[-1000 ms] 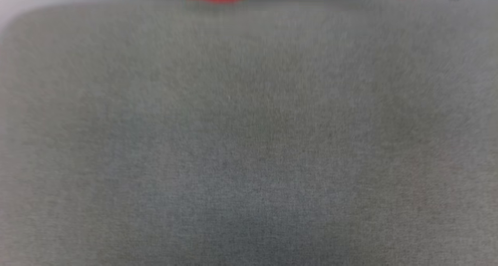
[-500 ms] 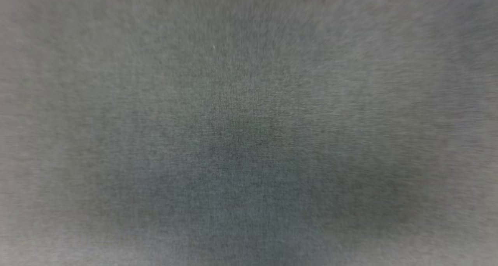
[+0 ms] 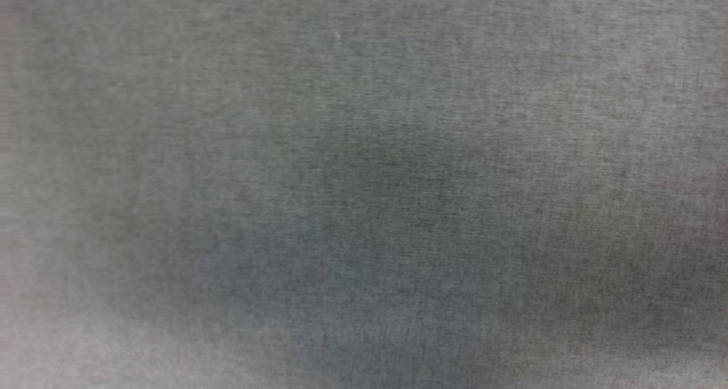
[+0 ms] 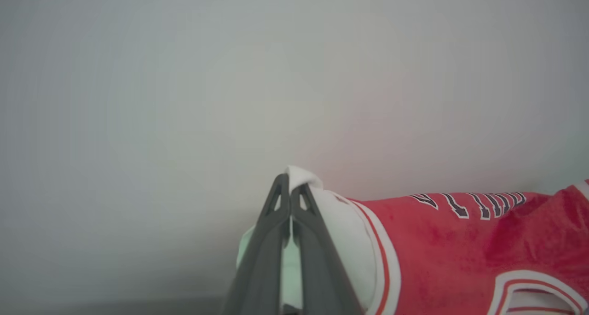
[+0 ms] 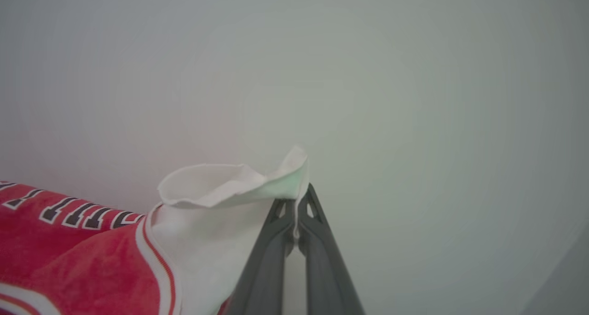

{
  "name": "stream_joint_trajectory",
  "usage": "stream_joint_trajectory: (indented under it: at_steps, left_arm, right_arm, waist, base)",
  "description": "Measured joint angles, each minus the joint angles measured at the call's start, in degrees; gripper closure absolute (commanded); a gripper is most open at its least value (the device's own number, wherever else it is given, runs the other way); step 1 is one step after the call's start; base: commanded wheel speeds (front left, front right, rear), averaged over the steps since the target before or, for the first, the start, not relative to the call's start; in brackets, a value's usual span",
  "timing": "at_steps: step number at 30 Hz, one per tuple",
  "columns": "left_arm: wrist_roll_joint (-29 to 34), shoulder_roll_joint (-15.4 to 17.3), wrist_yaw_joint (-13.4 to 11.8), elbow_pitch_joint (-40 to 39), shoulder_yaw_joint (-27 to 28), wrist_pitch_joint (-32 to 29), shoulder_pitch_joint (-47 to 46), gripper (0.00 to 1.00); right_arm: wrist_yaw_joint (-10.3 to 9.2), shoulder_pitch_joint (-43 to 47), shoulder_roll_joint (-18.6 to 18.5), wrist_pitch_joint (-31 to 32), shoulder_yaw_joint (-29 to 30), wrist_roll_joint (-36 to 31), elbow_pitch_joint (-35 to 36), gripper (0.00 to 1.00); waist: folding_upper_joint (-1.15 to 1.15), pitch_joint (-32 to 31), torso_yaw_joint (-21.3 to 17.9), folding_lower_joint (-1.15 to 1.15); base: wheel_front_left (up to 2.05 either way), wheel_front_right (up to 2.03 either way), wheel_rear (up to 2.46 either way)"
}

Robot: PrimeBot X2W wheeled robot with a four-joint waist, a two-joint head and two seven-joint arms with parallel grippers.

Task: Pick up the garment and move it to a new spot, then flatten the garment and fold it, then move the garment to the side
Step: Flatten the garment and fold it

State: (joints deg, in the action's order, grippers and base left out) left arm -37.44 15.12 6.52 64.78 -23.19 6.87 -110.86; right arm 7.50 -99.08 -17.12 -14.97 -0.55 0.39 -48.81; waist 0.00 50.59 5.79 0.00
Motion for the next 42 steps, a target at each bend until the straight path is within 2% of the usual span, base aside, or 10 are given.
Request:
stream_joint_trajectory:
  at_steps: [2,9,15,17,24,28,32,34,37,42]
  left_arm:
    - [-0.75,-0.23,0.23,1.35,-0.14,-0.78,0.92,1.0]
    - [-3.28,-1.4,0.81,5.23,-1.21,-7.73,6.43,1.0]
    - [-5.33,-0.97,0.85,3.33,-4.61,-14.15,14.86,1.0]
    - [-5.44,0.14,0.88,1.15,-6.58,-15.19,18.37,1.0]
    - [-6.95,5.97,0.97,-8.88,-13.46,-16.83,31.61,1.0]
    - [-8.77,10.01,0.97,-15.71,-16.29,-18.3,39.77,1.0]
    - [-11.12,13.43,0.91,-22.96,-16.3,-18.53,47.88,1.0]
    - [-11.6,15.43,-0.27,-27.28,-16.44,-19.01,52.67,1.0]
    - [-12.55,18.66,-3.38,-35.3,-16.49,-20.01,60.28,1.0]
    - [-14.33,24.93,-10.55,-49.6,-15.58,-20.8,73.11,1.0]
  right_arm:
    - [0.0,0.2,0.02,0.0,0.31,2.37,-1.15,1.0]
    - [0.0,4.5,-1.23,0.7,-4.07,7.97,-7.02,1.0]
    - [0.0,12.17,-2.31,9.95,-10.96,18.15,-8.81,1.0]
    - [0.01,16.24,-3.33,13.4,-13.58,22.52,-6.9,1.0]
    - [0.01,32.37,-10.9,24.38,-21.58,36.4,5.73,1.0]
    - [0.01,41.59,-15.04,29.93,-23.2,42.77,13.19,1.0]
    - [0.01,50.71,-18.46,34.57,-22.96,47.19,20.06,1.0]
    - [0.01,55.16,-20.04,36.28,-22.31,48.35,23.35,1.0]
    - [0.02,62.17,-21.94,38.32,-20.26,49.38,27.78,1.0]
    - [0.01,74.55,-23.79,41.73,-15.8,49.78,35.46,1.0]
  waist:
    - [0.0,-0.51,0.48,0.0]
    - [0.0,-4.69,1.09,0.0]
    - [0.0,-10.87,1.0,0.0]
    - [0.0,-13.22,0.95,0.0]
    - [0.0,-21.77,0.66,0.0]
    - [0.0,-26.52,0.41,0.0]
    - [0.0,-30.88,0.21,0.0]
    - [0.0,-32.89,0.13,0.0]
    - [0.0,-35.61,0.09,0.0]
    - [0.0,-39.19,0.34,0.0]
  base:
    - [0.0,0.0,0.0]
    - [0.0,0.0,0.0]
    - [0.0,0.0,0.0]
    - [0.0,0.0,0.0]
    - [0.0,0.0,0.0]
    - [0.0,0.0,0.0]
    - [0.0,0.0,0.0]
    - [0.0,0.0,0.0]
    - [0.0,0.0,0.0]
    - [0.0,0.0,0.0]
